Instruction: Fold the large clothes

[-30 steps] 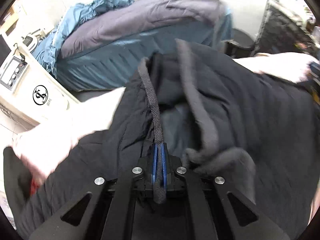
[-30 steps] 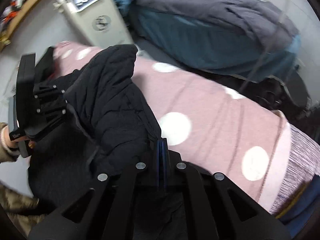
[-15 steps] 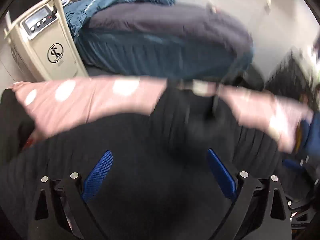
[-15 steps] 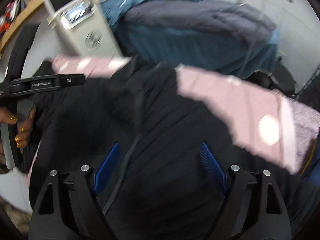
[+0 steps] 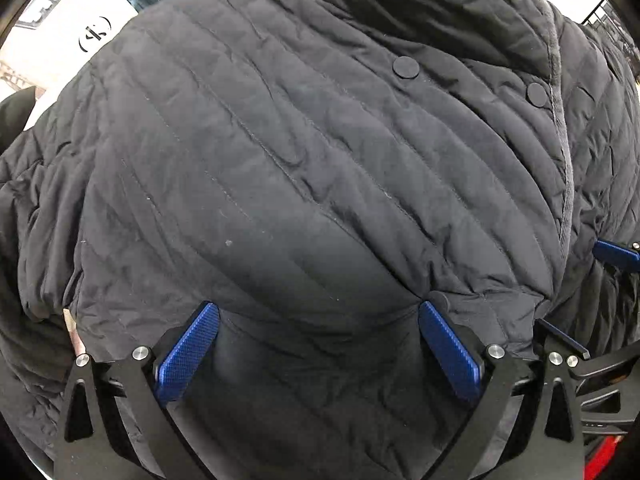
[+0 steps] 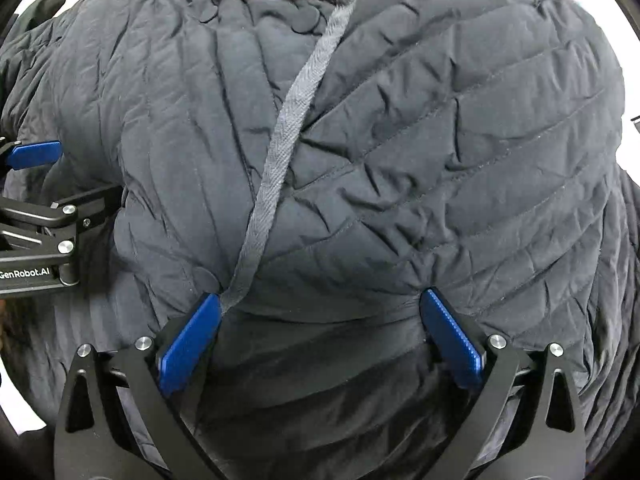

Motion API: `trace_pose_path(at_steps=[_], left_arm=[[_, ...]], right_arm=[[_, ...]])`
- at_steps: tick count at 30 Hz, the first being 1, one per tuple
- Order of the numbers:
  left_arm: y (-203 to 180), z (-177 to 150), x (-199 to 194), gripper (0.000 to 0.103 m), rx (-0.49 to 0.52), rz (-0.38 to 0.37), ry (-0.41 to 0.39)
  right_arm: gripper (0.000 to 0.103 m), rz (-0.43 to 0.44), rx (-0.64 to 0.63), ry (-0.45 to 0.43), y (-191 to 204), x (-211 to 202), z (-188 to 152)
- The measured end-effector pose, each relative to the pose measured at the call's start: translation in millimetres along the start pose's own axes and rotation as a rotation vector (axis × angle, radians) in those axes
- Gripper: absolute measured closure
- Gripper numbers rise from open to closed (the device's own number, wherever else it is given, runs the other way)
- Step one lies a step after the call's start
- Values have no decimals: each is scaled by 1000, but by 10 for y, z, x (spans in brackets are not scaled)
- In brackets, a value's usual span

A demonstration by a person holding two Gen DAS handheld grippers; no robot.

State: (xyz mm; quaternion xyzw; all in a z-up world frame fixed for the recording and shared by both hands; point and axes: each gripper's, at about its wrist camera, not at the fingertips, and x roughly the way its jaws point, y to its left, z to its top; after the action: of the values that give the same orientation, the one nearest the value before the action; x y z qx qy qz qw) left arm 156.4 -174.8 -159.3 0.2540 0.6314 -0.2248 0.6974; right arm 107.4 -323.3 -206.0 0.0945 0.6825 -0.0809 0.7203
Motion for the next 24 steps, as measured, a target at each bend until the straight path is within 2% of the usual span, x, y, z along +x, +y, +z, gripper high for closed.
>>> trace_pose_path(at_steps=[4, 7, 10, 12, 15, 17, 20, 24], left_arm=[[54, -33, -64, 5, -12, 11, -42], [136, -86, -171, 6, -40, -4, -10], [218, -304, -415, 7, -92, -36, -50], [282, -481, -558, 6, -114, -46, -81], [374, -838, -710, 7, -134, -39, -99], [413, -1028, -784, 7, -118, -8, -111], [425, -1232, -930, 7, -91, 42, -144], [410, -1228, -1111, 7, -76, 41, -180]], right_arm=[[4, -7, 8, -45, 13, -16, 4], [5, -19, 52, -39, -3, -52, -171], [5, -10, 134, -69, -130, -294, -343], [5, 28, 216, -151, -232, -530, -538], [5, 83, 308, -216, -433, -781, -941], [5, 98, 363, -255, -645, -906, -1194], [5, 61, 492, -298, -1073, -1074, -1566], [5, 72, 799, -364, -1841, -1201, -2126]])
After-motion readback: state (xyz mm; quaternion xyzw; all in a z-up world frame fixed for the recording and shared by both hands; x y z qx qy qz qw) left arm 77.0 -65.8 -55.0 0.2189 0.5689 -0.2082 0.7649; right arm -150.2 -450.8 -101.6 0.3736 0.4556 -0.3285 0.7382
